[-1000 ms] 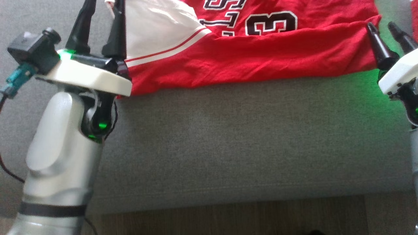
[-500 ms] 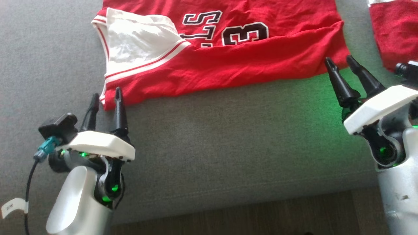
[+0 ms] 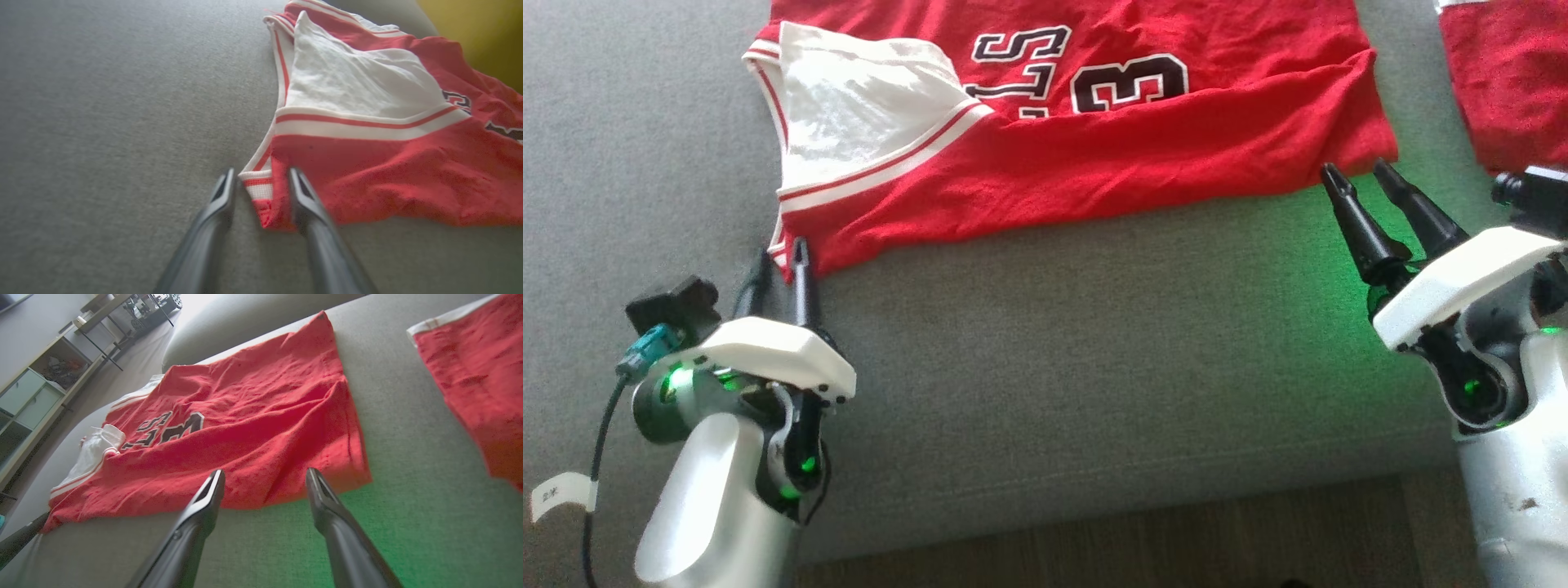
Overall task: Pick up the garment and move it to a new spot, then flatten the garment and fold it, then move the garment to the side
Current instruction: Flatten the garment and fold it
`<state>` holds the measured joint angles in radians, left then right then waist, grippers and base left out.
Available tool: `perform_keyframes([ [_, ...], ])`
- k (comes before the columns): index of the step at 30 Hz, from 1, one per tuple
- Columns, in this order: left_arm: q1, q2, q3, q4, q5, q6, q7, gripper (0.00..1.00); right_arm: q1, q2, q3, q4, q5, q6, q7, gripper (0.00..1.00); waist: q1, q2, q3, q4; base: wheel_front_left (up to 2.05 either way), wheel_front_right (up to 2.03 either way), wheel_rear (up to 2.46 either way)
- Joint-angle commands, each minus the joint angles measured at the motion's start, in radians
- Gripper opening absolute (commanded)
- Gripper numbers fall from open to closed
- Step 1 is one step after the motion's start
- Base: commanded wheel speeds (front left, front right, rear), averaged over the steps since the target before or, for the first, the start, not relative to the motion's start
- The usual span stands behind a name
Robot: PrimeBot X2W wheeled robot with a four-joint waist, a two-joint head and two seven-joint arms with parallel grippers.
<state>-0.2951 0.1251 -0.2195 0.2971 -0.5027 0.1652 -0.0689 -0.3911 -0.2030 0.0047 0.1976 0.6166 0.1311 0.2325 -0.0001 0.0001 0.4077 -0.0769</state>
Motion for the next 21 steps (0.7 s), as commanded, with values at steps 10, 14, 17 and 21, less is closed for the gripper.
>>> perform_keyframes([
  [10,-0.015,0.009,-0.02,-0.023,0.018,-0.005,0.002,0.0,-0.051,-0.013,-0.089,0.08,-0.097,0.0,0.006,1.0,0.0001,-0.0001,0.017,0.052,0.0,0.0,0.0],
  [14,-0.019,0.006,-0.031,-0.029,0.021,-0.008,-0.006,0.0,-0.072,-0.005,-0.133,0.13,-0.147,0.0,0.012,1.0,0.0001,-0.0001,0.016,0.064,0.0,0.0,0.0],
  [17,-0.017,0.007,-0.034,-0.034,0.019,-0.01,-0.011,0.0,-0.087,0.0,-0.147,0.169,-0.166,0.0,0.023,1.0,0.0001,-0.0001,0.012,0.069,0.0,0.0,0.0],
  [21,-0.013,0.011,-0.033,-0.039,0.015,-0.014,-0.017,0.0,-0.092,0.001,-0.14,0.195,-0.169,0.0,0.04,0.0,0.0001,-0.0001,0.007,0.072,0.0,0.0,0.0],
])
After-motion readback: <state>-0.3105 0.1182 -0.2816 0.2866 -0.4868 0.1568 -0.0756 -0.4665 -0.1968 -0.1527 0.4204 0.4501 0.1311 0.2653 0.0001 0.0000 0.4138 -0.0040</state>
